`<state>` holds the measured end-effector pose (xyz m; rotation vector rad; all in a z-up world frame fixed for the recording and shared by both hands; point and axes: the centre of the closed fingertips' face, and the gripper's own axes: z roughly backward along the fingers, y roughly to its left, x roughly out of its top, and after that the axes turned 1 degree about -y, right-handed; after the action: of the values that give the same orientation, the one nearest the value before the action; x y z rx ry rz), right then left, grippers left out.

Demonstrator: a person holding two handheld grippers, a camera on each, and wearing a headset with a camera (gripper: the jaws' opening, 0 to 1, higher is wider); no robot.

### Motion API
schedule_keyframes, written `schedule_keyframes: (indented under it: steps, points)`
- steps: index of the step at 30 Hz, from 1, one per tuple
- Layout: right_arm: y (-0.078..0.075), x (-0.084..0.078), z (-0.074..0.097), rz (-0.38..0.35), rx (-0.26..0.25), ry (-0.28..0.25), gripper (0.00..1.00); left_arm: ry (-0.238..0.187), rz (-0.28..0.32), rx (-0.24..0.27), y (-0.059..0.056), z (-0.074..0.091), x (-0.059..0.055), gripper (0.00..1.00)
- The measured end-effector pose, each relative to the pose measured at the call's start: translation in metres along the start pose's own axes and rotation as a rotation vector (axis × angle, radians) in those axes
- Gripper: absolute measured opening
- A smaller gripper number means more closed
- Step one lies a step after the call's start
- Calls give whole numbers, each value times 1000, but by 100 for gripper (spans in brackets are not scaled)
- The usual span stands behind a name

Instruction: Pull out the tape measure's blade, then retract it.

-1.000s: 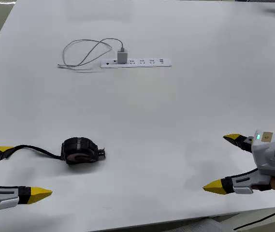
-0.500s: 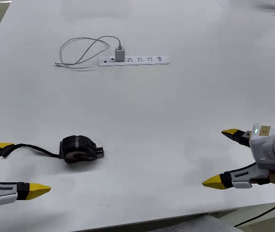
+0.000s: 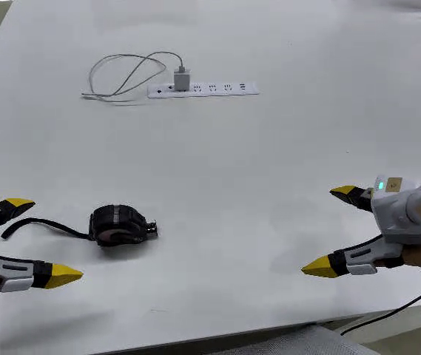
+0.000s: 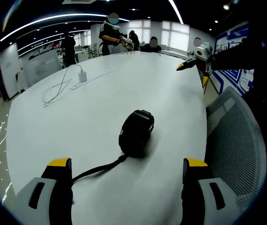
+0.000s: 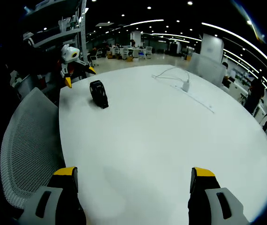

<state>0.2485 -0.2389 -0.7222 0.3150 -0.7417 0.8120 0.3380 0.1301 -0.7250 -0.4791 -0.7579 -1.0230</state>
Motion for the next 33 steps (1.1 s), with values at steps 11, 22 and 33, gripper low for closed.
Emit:
schedule_keyframes:
  steps: [11, 22, 33]
  points:
    - [-4, 23, -6, 30, 18, -12, 99, 9, -57, -39, 5, -6, 21, 95]
    - [0, 34, -20, 64, 65, 1, 99, 50, -141, -116, -8, -23, 32, 92]
    - [1, 46, -30, 99, 100, 5, 99, 91, -201, -178, -17, -33, 34, 86]
